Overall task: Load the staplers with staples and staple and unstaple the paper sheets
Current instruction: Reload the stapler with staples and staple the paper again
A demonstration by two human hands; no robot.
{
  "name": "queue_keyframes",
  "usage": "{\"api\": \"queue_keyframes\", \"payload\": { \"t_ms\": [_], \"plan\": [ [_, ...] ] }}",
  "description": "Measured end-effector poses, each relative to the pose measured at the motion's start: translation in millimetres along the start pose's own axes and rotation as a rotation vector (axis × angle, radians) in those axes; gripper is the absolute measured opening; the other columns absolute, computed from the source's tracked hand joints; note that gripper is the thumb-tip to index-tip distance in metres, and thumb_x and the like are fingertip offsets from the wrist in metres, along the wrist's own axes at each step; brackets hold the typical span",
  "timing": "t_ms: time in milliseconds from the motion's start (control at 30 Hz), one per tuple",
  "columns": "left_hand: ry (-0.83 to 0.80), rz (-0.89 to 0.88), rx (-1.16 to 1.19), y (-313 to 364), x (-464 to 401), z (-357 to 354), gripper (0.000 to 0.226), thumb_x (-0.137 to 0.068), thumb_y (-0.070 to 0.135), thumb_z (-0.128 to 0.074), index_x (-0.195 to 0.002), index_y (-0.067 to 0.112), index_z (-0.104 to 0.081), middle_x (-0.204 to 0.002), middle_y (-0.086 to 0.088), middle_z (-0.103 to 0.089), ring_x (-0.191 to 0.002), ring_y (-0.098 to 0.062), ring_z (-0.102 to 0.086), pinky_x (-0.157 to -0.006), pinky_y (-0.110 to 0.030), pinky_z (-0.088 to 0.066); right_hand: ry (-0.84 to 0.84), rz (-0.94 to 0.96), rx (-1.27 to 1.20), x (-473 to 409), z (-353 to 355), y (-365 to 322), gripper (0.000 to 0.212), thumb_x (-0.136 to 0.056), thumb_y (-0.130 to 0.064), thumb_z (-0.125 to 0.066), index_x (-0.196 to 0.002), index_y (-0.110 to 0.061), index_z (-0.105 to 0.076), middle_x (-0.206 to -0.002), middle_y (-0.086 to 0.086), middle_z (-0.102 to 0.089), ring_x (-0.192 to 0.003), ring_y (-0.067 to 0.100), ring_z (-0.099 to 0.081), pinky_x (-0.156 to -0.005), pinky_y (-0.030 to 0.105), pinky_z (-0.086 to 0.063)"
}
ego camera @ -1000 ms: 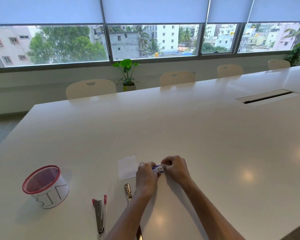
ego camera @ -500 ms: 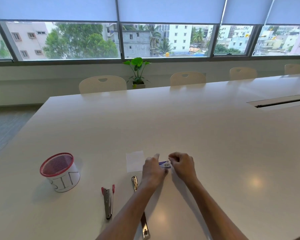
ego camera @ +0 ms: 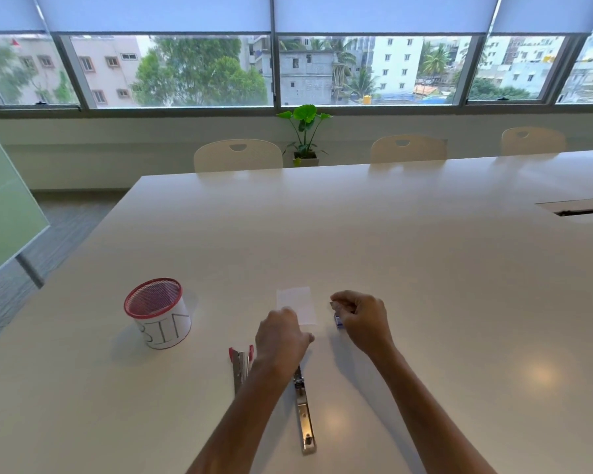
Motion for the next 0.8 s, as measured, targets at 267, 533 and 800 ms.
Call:
{"api": "queue_keyframes", "payload": {
  "t_ms": [267,533,800],
  "plan": [
    [-0.090,0.059,-0.109,-18.9,14.0,-21.3,0.040,-0.079,0.043,-0.067,-0.096,0.007,-0.068,-0.098,-0.013,-0.070,-0.090,-0.026,-0.068,-0.070,-0.029,-0.050,-0.065,-0.004,-0.024,4.9,-17.7,-10.0,0.010,-0.082,-0.014,-0.070,-0.090,-0.017,-0.076,-0.080,-0.003,-0.076,-0.076,0.006,-0.070,-0.078,0.030,-0.057],
    [0.086,0.006,-0.007,-13.8,29.3,-17.4,0.025,-0.082,0.033,-0.057,-0.084,0.011,-0.067,-0.084,-0.008,-0.070,-0.077,-0.023,-0.068,-0.063,-0.026,-0.048,-0.079,-0.027,-0.031,15.0,-21.8,-10.2,0.009,-0.081,-0.015,-0.070,-0.085,-0.020,-0.076,-0.069,-0.012,-0.071,-0.066,-0.005,-0.064,-0.068,0.020,-0.052],
    [0.206,0.037,0.210,-14.1,38.1,-5.8,0.017,-0.078,0.031,-0.064,-0.072,0.016,-0.060,-0.071,-0.003,-0.068,-0.071,-0.024,-0.066,-0.060,-0.028,-0.046,-0.061,-0.030,-0.038,19.9,-14.9,-5.6,0.009,-0.082,-0.014,-0.070,-0.085,-0.020,-0.075,-0.067,-0.017,-0.069,-0.066,-0.008,-0.064,-0.064,0.010,-0.048]
  ]
}}
Point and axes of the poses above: each hand's wrist, its own x-axis away from the middle knuckle, its own z-axis out of the back of the hand, y = z × x, the point moved 8 cm from there along -x, towards the middle knuckle
